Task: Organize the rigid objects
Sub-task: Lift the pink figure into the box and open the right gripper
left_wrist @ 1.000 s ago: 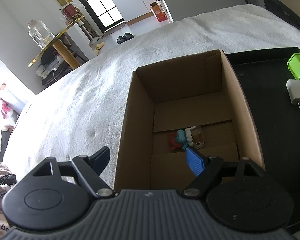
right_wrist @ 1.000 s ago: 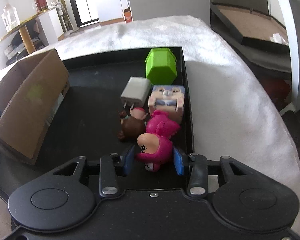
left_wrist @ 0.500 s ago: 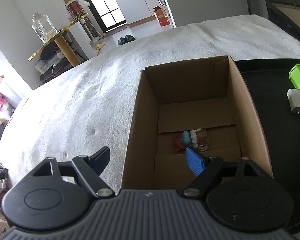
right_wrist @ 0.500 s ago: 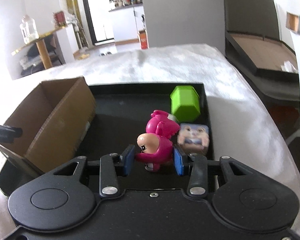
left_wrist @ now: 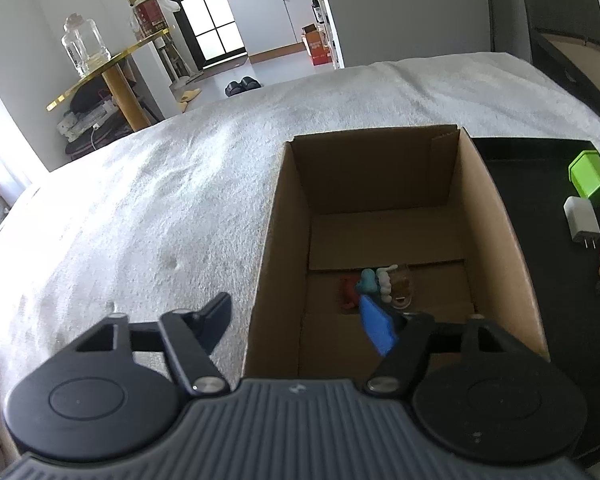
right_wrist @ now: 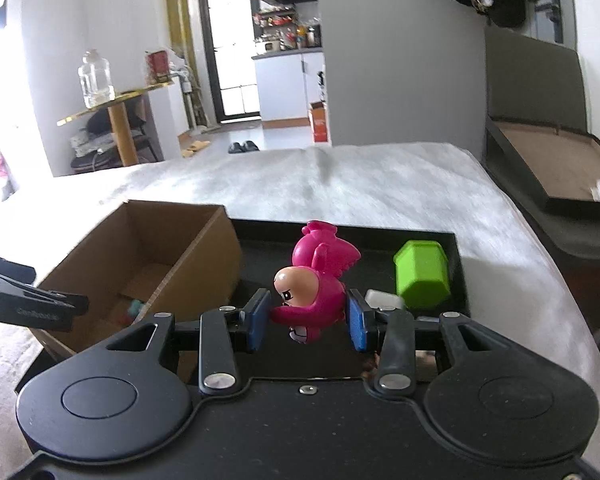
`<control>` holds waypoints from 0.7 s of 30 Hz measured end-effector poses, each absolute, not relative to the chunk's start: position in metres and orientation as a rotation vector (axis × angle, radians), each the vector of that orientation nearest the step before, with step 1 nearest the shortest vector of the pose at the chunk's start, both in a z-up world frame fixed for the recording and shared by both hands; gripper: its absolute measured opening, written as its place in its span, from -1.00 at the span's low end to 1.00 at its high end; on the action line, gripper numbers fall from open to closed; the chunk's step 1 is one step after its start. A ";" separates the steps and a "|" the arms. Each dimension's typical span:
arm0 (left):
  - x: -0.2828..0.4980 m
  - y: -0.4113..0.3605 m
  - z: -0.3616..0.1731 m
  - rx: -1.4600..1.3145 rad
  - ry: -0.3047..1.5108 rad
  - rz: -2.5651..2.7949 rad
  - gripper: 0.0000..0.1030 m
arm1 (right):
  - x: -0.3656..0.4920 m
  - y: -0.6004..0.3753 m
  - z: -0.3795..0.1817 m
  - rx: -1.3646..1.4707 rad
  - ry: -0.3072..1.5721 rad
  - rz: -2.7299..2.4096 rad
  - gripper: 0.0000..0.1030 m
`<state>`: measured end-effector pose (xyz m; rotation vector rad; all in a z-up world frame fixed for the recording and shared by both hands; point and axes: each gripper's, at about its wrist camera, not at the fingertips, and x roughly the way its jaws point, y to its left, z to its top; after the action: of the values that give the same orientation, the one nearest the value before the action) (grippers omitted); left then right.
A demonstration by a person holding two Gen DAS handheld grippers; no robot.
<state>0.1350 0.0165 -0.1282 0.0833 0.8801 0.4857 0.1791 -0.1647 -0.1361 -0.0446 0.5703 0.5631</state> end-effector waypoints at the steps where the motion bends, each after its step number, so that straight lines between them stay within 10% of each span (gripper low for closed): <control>1: 0.134 0.018 -0.128 0.076 0.879 0.481 0.15 | 0.179 -0.161 -0.135 -0.047 0.565 0.575 -0.22; 11: 0.125 0.034 -0.130 0.034 0.859 0.485 -0.57 | 0.175 -0.130 -0.125 -0.062 0.537 0.630 -0.22; 21: 0.119 0.046 -0.134 -0.010 0.858 0.475 -0.77 | 0.165 -0.097 -0.122 -0.121 0.529 0.704 -0.22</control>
<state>0.1195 0.0464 -0.1341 -0.0104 0.8580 0.4751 0.1653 -0.0969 -0.1220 -0.1208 0.5289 0.7040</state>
